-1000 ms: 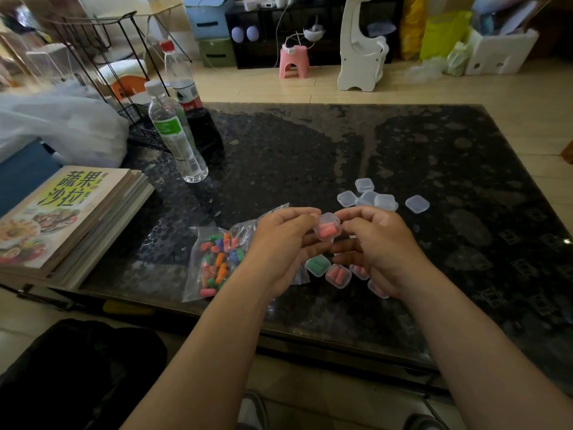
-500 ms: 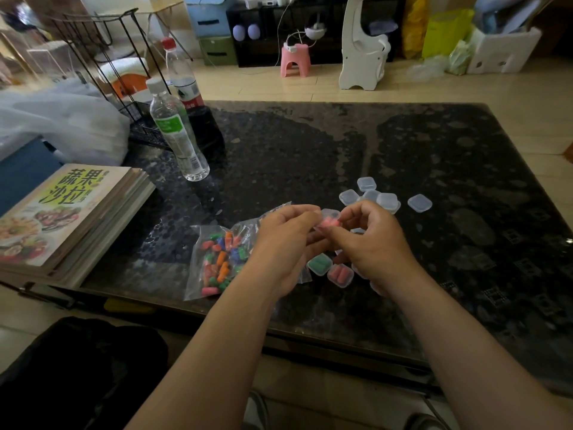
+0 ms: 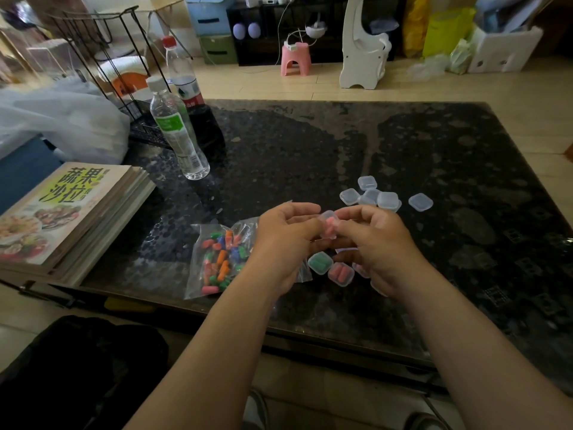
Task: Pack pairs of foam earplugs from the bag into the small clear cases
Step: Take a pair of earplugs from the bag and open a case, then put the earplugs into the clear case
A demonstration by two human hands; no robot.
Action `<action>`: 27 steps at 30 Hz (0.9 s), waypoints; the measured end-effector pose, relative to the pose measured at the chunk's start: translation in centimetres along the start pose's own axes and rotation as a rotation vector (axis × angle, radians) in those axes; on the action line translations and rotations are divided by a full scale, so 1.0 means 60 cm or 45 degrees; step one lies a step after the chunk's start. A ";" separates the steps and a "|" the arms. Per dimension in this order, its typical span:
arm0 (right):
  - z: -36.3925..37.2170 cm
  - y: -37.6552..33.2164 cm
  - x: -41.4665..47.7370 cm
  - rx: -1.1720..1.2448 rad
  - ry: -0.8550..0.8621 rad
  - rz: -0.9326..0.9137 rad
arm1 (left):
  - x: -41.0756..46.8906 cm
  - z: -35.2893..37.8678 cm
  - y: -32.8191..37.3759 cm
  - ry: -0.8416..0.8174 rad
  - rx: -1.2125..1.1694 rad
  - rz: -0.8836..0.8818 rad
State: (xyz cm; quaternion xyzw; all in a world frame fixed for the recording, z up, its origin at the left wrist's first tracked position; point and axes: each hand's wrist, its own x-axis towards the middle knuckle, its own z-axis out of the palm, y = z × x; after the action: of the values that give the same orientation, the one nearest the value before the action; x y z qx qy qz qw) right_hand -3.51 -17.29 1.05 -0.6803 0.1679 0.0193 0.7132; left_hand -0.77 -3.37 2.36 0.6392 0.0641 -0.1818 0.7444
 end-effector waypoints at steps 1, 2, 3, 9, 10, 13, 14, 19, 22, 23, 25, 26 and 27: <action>-0.001 0.001 0.001 -0.007 -0.005 -0.005 | 0.002 -0.001 -0.002 -0.001 0.023 -0.001; -0.001 0.001 0.001 -0.006 -0.004 -0.004 | 0.003 -0.002 -0.002 -0.005 0.051 0.000; -0.003 0.000 0.002 -0.010 0.003 -0.002 | 0.004 -0.003 -0.002 -0.015 0.080 0.005; -0.006 -0.004 0.001 -0.015 0.005 -0.002 | 0.005 -0.001 0.003 -0.014 0.170 0.065; -0.006 -0.004 0.000 -0.018 0.017 0.005 | 0.005 0.000 0.000 0.005 0.181 0.060; -0.004 0.003 0.005 -0.132 0.087 0.020 | 0.007 0.002 -0.006 0.111 0.209 0.071; -0.004 0.006 0.006 -0.215 0.123 0.028 | 0.009 0.001 -0.005 0.171 0.218 0.106; 0.000 0.021 0.011 -0.647 0.181 -0.027 | 0.018 -0.016 0.000 0.384 0.192 0.248; 0.003 0.021 0.009 -0.762 0.134 -0.045 | 0.016 -0.023 0.000 0.415 0.193 0.275; 0.003 0.021 0.008 -0.766 0.119 -0.042 | 0.015 -0.025 0.000 0.422 0.197 0.284; 0.005 0.021 0.005 -0.752 0.094 -0.029 | 0.015 -0.030 0.000 0.436 0.212 0.295; 0.007 0.019 0.003 -0.754 0.088 -0.021 | 0.015 -0.032 0.000 0.441 0.214 0.295; 0.008 0.018 0.002 -0.766 0.086 -0.015 | 0.015 -0.035 0.001 0.445 0.212 0.294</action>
State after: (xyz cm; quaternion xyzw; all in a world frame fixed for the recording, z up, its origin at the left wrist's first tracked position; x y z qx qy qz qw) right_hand -3.56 -16.80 0.00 -0.8623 0.1744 0.0413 0.4737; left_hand 0.38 -1.50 1.74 0.7234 0.1031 0.0134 0.6825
